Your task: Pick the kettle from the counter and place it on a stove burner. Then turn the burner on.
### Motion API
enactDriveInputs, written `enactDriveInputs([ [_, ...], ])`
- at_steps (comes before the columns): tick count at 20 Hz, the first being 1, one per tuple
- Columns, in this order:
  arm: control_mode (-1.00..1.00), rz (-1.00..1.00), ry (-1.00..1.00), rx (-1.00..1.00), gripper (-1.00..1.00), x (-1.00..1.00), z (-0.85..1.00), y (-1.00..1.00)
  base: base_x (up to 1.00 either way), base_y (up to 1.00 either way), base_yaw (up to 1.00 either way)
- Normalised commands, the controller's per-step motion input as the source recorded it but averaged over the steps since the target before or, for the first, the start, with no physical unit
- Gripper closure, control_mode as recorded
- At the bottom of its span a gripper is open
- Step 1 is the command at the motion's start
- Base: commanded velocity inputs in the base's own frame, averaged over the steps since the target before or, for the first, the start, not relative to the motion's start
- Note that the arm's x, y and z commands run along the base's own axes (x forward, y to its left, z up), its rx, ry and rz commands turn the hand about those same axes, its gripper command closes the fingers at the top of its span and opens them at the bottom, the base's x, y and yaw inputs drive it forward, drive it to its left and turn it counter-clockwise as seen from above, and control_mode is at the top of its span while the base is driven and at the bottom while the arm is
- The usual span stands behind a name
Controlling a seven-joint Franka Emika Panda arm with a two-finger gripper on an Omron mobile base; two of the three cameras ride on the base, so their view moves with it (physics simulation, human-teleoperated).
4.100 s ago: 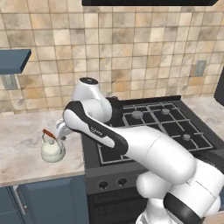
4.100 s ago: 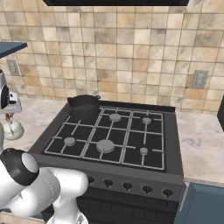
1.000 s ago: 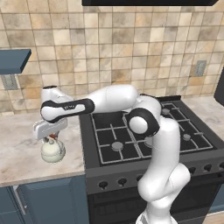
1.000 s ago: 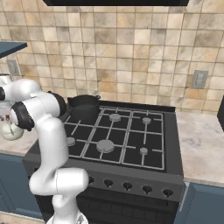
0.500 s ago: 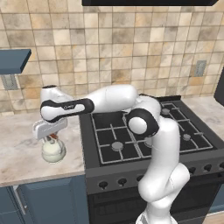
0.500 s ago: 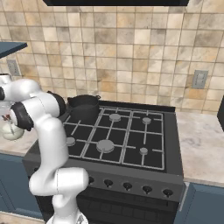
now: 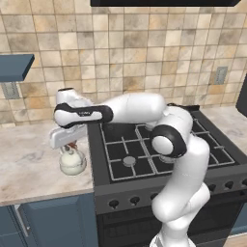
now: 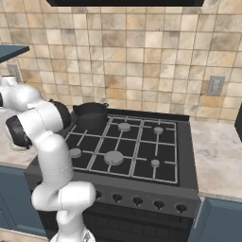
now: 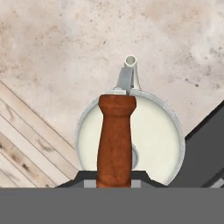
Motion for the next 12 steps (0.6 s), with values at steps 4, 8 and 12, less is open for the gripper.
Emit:
enactDriveInputs([
  [4,-1.0,-0.11,0.0,0.05,1.0,0.0,0.5,-0.61,0.0,0.0,0.0],
  [8,-1.0,-0.13,0.0,0.01,1.0,0.0,0.1,-0.77,0.0,0.0,0.0],
  [12,-1.0,-0.15,0.0,0.0,1.0,0.0,0.0,-0.92,0.0,0.0,0.0],
])
